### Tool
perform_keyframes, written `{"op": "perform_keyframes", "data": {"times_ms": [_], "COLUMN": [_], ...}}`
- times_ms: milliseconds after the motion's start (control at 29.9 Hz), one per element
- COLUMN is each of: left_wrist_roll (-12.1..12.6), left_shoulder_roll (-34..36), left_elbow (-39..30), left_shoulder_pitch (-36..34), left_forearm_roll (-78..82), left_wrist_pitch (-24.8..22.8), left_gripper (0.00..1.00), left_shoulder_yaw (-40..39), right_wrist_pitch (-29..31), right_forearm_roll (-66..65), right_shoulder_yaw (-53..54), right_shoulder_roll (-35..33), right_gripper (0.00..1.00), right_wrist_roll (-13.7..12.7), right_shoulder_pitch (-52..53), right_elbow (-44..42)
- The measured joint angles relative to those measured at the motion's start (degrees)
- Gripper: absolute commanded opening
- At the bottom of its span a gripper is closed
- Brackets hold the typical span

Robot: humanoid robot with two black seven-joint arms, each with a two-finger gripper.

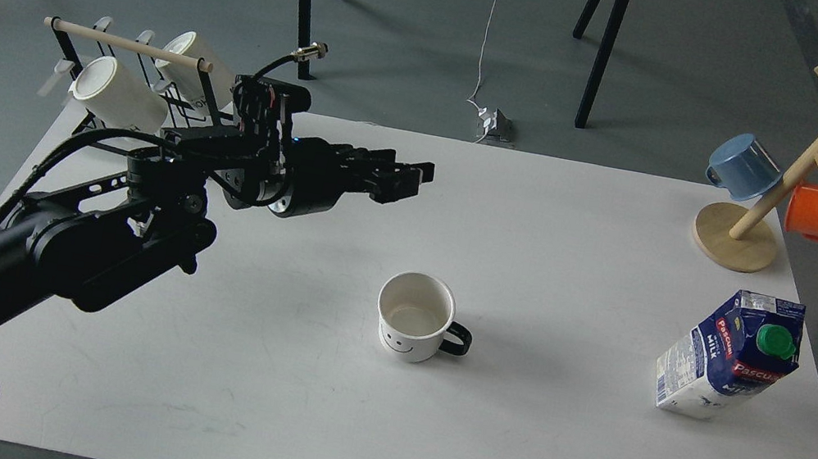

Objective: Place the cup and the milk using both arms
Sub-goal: 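Release the mug and retract the left gripper toward the mug rack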

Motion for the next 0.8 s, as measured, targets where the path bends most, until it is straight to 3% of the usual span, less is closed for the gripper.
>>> {"op": "perform_keyframes", "data": {"times_ms": [134,401,669,802], "left_wrist_roll": [0.5,0.0,-3.2,-3.7], "left_shoulder_roll": [1.3,9.1,9.7,8.9], "left_elbow": [0.7,5.1,15.8,19.3], "left_shoulder_pitch": [-0.2,-0.1,0.4,2.7], "left_forearm_roll": [-18.3,-53.3,-76.4,-86.9], "left_wrist_pitch": [-0.1,-0.5,-0.6,-2.6], "left_gripper": [0.99,1.00,1.00,1.00], "left_shoulder_yaw": [-7.4,-11.3,-16.4,-17.3], "right_wrist_pitch": [0.0,0.0,0.0,0.0], "right_forearm_roll": [3.0,3.7,2.9,2.6], "right_shoulder_yaw": [0.3,-0.1,-7.2,-12.4], "right_shoulder_roll": [0.2,6.1,12.8,15.2], "right_gripper": [0.99,0.99,0.99,0.99], "right_wrist_roll": [0.0,0.2,0.0,0.1], "right_shoulder_pitch": [-7.3,-21.3,-30.8,-32.9], "right_elbow": [4.4,10.2,14.5,18.5]}}
